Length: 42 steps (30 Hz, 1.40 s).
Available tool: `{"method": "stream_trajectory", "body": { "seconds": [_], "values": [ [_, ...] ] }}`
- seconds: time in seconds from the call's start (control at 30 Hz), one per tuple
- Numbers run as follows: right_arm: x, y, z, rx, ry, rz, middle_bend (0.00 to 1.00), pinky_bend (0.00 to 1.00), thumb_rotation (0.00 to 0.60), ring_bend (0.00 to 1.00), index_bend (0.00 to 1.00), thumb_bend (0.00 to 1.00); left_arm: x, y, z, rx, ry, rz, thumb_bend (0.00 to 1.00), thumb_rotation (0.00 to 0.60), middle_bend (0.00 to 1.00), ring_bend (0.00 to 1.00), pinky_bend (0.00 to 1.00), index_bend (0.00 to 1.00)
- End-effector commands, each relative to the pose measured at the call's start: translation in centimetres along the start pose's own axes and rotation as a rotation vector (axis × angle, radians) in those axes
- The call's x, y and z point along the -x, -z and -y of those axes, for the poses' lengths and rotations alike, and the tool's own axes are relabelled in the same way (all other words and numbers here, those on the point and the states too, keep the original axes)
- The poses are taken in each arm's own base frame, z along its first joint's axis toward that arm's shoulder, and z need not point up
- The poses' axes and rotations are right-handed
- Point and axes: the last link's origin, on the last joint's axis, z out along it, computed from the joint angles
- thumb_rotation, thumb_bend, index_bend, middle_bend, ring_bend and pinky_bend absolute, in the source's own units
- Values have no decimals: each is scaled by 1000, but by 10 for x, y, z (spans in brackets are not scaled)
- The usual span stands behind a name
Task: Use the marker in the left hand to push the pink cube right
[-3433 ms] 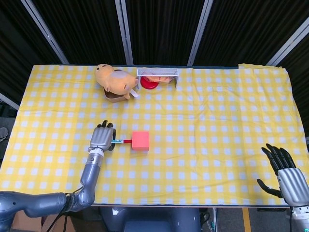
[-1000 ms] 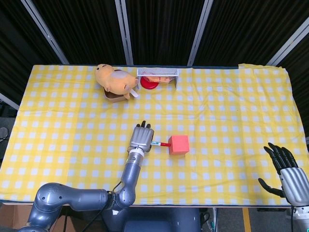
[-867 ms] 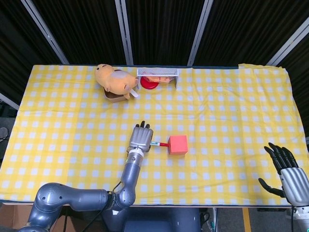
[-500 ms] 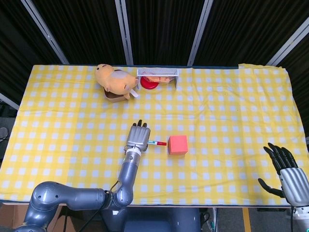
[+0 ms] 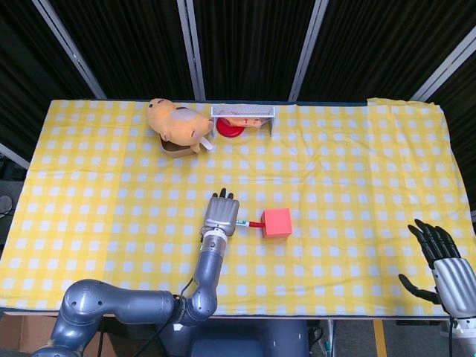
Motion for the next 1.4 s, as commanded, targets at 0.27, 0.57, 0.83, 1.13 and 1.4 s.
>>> {"method": "stream_trajectory", "body": {
  "seconds": [0.27, 0.57, 0.83, 1.13, 1.4],
  "values": [
    [-2, 1, -1, 3, -12, -3, 0, 0, 600, 0, 0, 320, 0, -5, -25, 16, 10, 4, 506, 600, 187, 79, 203, 622],
    [-2, 1, -1, 3, -12, -4, 0, 0, 600, 0, 0, 320, -7, -6, -47, 48, 3, -15, 506, 600, 186, 79, 202, 622],
    [-2, 2, -1, 3, -8, -6, 0, 0, 600, 0, 0, 320, -9, -5, -54, 49, -6, -18, 506, 600, 186, 79, 202, 623],
    [-3, 3, -3, 8, -4, -8, 0, 0, 600, 0, 0, 321, -5, -4, -38, 26, -13, -11, 506, 600, 186, 79, 203, 622],
    [-4, 4, -5, 18, -3, -9, 0, 0, 600, 0, 0, 321, -12, 0, 6, 15, -5, -48, 505, 600, 186, 79, 202, 618]
  ]
}}
